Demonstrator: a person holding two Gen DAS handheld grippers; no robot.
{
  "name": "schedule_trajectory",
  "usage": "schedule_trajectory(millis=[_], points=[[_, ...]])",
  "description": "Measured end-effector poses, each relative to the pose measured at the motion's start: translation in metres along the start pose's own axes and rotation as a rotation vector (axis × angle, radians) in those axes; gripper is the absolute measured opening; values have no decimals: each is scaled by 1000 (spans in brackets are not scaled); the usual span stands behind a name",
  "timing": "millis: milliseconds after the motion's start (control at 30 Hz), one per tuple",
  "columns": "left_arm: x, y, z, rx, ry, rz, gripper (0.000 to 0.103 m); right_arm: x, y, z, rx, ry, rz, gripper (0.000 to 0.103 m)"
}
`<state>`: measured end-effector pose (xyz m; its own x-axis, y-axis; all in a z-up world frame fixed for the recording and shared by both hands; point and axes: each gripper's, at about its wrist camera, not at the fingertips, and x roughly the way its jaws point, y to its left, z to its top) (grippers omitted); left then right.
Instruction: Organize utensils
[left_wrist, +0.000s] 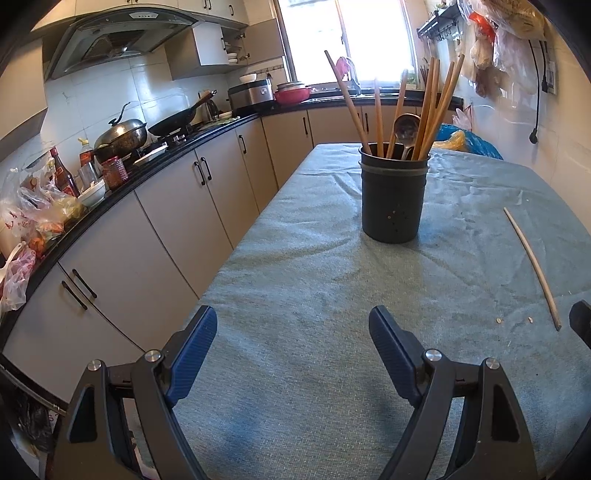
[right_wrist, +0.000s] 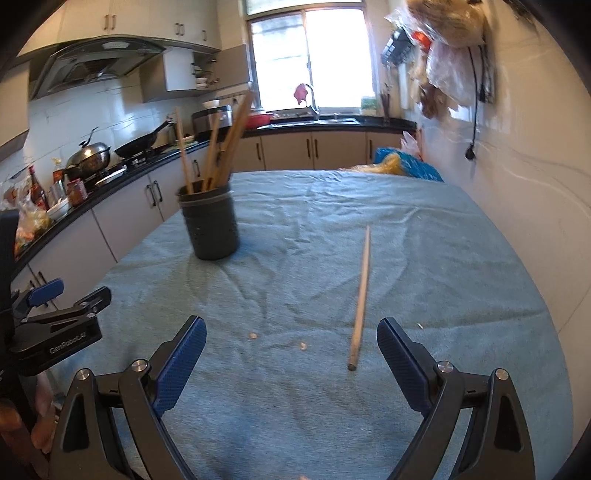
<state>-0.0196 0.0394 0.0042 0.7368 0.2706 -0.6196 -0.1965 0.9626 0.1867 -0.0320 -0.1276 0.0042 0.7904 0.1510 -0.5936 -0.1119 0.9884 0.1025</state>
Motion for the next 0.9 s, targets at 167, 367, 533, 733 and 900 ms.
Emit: schedule_trajectory(millis=[167, 367, 533, 733, 900], points=[[0, -5, 0, 16, 3, 0, 84, 3, -11, 2, 16, 8, -21, 96], [2, -11, 2, 37, 10, 0, 84, 6, -49, 10, 22, 14, -107, 97], [5, -17, 4, 57, 18, -17, 84, 19, -113, 24, 24, 80, -266, 102], [8, -25, 9, 65, 34, -62, 84, 47, -203, 28, 106, 204, -316, 102], [11, -29, 15, 60, 48, -106, 84, 63, -237, 19, 143, 247, -300, 102]])
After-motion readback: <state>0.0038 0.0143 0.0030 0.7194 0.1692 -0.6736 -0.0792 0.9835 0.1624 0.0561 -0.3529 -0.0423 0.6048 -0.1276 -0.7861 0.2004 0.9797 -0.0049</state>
